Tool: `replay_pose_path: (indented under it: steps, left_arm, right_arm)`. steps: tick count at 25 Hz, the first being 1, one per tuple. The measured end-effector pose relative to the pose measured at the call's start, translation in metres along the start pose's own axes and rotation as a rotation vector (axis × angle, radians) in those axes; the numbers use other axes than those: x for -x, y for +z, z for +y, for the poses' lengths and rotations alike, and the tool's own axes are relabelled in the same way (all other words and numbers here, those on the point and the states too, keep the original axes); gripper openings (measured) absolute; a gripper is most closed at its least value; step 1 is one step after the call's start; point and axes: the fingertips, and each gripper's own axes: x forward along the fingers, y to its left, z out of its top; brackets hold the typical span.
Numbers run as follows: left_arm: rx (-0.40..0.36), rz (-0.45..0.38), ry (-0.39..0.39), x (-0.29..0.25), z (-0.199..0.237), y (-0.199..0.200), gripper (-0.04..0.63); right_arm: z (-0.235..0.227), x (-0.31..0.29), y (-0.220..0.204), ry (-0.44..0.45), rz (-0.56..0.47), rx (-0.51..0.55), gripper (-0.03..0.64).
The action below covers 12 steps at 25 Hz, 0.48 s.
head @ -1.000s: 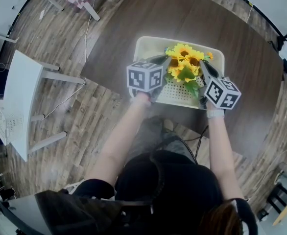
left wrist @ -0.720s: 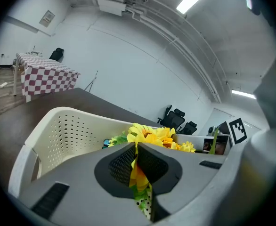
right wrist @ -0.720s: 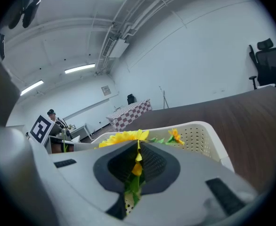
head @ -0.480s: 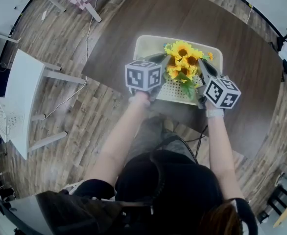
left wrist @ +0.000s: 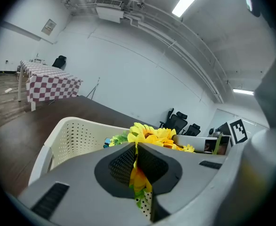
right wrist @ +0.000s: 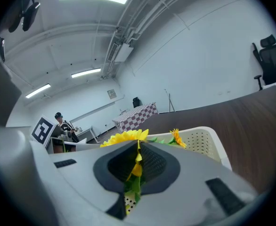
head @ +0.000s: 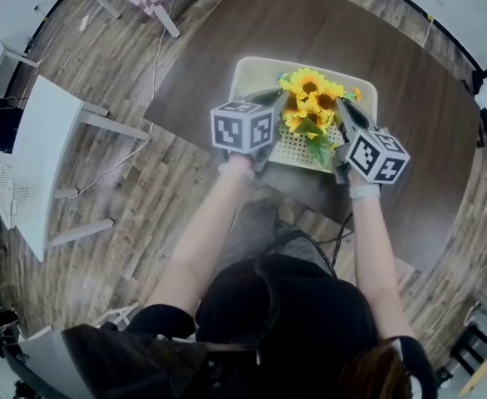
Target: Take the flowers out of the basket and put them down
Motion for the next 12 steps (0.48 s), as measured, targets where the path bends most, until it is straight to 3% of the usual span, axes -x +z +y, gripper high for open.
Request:
replay_pose_path:
  steps: [12]
  left_arm:
    - [-0.015,-0.065,0.042,0.018,-0.016,0.006,0.012]
  right_arm:
    - [0.012,0.016,0.009,0.052,-0.025,0.027,0.008]
